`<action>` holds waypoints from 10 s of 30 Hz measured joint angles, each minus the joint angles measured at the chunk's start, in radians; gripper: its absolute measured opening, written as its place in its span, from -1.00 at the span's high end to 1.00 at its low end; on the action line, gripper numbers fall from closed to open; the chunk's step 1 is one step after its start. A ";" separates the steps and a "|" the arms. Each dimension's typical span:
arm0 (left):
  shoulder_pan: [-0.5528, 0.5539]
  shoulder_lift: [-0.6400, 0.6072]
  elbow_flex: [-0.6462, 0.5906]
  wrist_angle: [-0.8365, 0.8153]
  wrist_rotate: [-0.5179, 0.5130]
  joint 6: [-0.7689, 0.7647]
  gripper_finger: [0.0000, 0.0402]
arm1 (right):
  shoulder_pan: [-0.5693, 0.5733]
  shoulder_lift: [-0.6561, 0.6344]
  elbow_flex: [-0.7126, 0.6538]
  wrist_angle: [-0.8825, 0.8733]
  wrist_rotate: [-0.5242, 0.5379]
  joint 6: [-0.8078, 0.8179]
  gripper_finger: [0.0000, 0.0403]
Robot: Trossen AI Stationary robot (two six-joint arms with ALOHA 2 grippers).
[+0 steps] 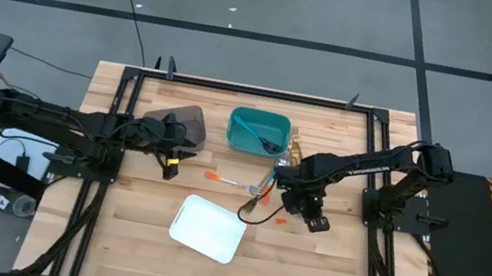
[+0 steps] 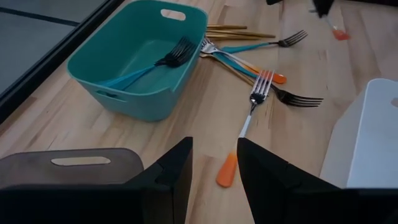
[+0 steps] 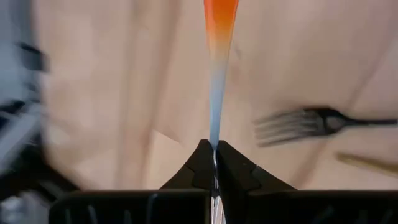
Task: Sort silverware by color (type)
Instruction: Put the orange fork into the black bin
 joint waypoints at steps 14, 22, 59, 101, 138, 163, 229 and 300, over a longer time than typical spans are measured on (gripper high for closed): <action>-0.061 0.087 -0.007 0.149 0.022 0.083 0.32 | -0.061 0.000 0.057 0.082 0.099 0.254 0.91; -0.084 0.186 -0.007 0.273 -0.096 0.113 0.05 | -0.118 0.000 0.057 0.224 0.197 0.453 0.91; -0.039 0.237 -0.006 0.839 -0.150 0.282 -0.09 | -0.123 -0.002 0.058 1.306 0.551 0.008 0.92; -0.004 0.353 0.061 1.008 -0.055 0.339 0.93 | -0.130 0.002 0.058 1.440 0.472 -0.019 0.91; 0.030 0.245 0.061 0.188 -0.068 0.176 0.89 | -0.137 0.003 0.026 0.918 0.586 0.220 0.07; -0.006 0.318 0.419 -0.625 -0.212 -0.183 0.28 | -0.103 0.003 0.018 0.859 0.722 0.221 0.07; -0.044 0.647 0.426 -1.185 -0.223 -0.751 0.31 | 0.039 0.003 -0.064 1.015 0.668 0.165 0.07; -0.026 0.647 0.457 -0.787 -0.396 -0.628 0.93 | -0.138 0.234 0.048 1.121 0.648 -0.332 0.07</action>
